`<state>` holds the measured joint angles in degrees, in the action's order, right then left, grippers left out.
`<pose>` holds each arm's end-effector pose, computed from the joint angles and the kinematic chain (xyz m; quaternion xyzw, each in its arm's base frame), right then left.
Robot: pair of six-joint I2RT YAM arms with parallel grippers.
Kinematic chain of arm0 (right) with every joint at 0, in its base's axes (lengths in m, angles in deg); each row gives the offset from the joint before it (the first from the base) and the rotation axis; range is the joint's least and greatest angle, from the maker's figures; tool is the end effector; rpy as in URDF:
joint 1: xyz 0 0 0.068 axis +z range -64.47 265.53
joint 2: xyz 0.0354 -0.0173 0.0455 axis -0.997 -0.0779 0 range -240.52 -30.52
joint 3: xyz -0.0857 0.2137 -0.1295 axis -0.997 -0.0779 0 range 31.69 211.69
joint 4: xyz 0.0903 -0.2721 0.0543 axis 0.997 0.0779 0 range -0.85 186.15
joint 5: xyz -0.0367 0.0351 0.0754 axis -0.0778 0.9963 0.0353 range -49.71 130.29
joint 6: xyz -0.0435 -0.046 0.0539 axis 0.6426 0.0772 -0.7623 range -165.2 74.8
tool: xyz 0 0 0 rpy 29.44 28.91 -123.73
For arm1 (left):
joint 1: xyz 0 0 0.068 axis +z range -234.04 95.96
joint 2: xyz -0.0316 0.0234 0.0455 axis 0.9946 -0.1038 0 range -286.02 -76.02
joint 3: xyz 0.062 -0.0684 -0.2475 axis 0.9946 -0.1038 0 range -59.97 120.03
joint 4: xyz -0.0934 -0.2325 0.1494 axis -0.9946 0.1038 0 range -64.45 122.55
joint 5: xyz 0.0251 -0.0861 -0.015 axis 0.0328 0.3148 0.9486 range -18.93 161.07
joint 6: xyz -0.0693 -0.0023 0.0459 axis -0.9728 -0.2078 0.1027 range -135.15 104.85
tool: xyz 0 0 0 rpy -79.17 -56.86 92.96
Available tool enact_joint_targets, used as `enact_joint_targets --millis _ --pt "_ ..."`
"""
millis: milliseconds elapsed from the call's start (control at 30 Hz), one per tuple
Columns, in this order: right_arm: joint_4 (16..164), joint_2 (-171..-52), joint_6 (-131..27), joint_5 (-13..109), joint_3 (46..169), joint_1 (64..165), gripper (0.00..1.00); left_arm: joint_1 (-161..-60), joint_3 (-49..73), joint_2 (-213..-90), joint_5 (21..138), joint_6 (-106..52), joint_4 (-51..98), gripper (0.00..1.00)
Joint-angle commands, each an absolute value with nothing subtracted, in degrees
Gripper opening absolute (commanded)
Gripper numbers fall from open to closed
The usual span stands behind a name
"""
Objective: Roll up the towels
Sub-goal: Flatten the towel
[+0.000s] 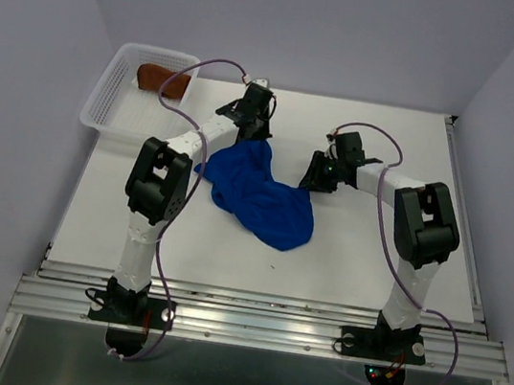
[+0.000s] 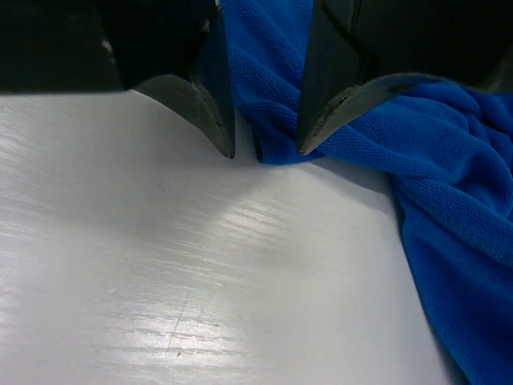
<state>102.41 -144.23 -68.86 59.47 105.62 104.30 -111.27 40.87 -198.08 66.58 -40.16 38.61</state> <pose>0.4275 0.1706 0.1018 -0.0129 0.9366 0.2604 0.2342 0.4973 -0.2495 0.2028 -0.0012 0.8836 -0.1745 0.4346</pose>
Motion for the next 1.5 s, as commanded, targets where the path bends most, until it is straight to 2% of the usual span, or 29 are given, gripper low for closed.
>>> enact_joint_targets --millis 0,133,233,267,367,433,633,900,1300,1467 --pt "104.26 -145.39 -67.44 60.41 105.70 104.17 0.41 -110.50 42.07 -195.81 66.50 -40.46 37.86 0.00" --pt "104.27 -146.09 -67.08 60.59 105.87 104.17 0.26 -110.24 42.16 -195.73 66.77 -40.55 37.60 0.00" --pt "104.35 -146.80 -66.29 61.55 107.19 104.17 0.10 -110.15 42.07 -195.55 67.03 -40.46 37.42 0.00" --pt "104.18 -146.54 -66.12 61.90 107.37 104.17 0.01 -110.06 42.07 -195.46 67.12 -40.55 37.33 0.00" --pt "102.95 -144.17 -64.80 61.92 107.11 104.17 0.01 -109.27 42.59 -194.85 67.12 -40.81 37.77 0.00" --pt "101.54 -139.52 -62.87 57.80 106.49 104.17 0.01 -108.83 43.03 -193.45 67.38 -41.08 37.68 0.00" --pt "100.58 -125.10 -59.35 35.74 106.75 102.59 0.01 -105.85 44.09 -186.16 62.38 -43.53 39.43 0.00" --pt "100.31 -112.88 -56.45 29.84 107.37 91.35 0.01 -98.38 43.13 -174.56 57.19 -47.66 42.17 0.00" --pt "100.14 -101.46 -51.00 19.73 109.30 84.40 0.01 -93.36 34.26 -158.74 52.09 -50.48 40.32 0.00" --pt "100.31 -95.48 -49.07 17.35 107.64 84.39 0.01 -93.27 28.02 -150.74 52.00 -51.70 39.97 0.00"
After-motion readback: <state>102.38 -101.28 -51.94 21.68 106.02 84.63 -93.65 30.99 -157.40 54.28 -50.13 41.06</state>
